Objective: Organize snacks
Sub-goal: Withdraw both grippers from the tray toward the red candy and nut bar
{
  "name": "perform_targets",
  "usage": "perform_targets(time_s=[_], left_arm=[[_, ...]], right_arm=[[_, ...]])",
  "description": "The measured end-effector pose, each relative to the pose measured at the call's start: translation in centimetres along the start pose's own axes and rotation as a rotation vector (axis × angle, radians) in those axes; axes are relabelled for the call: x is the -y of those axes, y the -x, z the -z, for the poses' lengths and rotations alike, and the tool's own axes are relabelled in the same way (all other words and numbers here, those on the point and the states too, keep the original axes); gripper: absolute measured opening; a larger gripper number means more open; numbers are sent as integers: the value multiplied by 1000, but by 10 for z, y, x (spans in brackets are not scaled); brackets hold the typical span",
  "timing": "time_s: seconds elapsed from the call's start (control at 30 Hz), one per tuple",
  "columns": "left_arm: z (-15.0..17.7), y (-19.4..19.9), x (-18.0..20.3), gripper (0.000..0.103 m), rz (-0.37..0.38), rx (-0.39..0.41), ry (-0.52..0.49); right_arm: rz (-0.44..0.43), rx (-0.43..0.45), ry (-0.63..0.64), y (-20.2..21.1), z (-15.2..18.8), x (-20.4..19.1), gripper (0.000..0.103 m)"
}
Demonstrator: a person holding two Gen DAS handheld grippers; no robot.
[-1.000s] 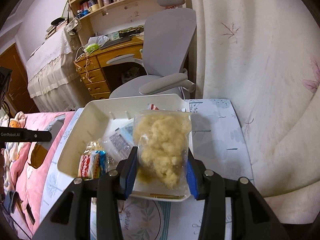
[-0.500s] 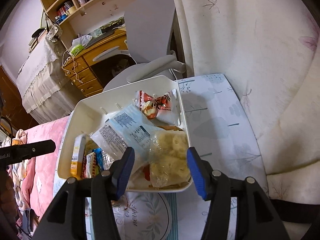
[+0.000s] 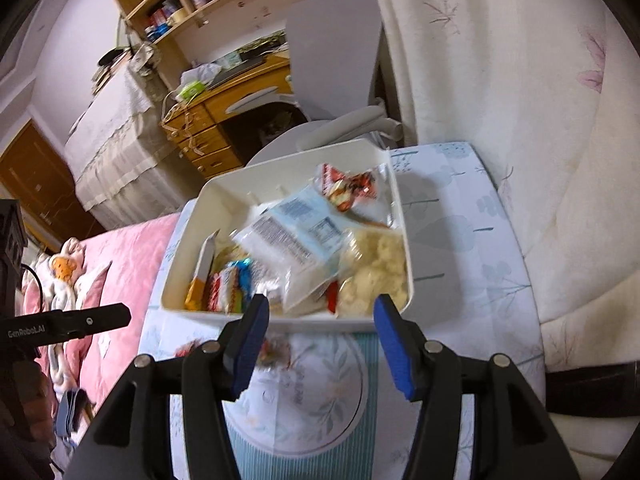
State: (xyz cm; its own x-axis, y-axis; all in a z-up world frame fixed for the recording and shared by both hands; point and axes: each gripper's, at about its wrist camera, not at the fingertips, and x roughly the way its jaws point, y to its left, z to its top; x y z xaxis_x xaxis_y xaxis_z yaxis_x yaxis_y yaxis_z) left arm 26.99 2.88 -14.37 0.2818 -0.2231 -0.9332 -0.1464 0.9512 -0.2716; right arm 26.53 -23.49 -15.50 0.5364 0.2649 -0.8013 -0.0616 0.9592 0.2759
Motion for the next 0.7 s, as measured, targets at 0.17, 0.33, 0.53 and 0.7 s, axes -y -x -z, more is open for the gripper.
perform_targets(time_s=[0.17,0.33,0.53,0.7], left_arm=[[36,7,-18,79,-86,39,50],[65,11,-27,81,-152,38,17],[88,8,-42,84,-173,-8,12],[93,-5,-58,84,-164,-49,48]], right_arm=[[-45,-39,36,2,21,-9,55],[-84,-73,74,-1,35,-19,55],[-119,-116,87,-9,50,-29,55],[-131,-176,76,-23,63,-34,55]])
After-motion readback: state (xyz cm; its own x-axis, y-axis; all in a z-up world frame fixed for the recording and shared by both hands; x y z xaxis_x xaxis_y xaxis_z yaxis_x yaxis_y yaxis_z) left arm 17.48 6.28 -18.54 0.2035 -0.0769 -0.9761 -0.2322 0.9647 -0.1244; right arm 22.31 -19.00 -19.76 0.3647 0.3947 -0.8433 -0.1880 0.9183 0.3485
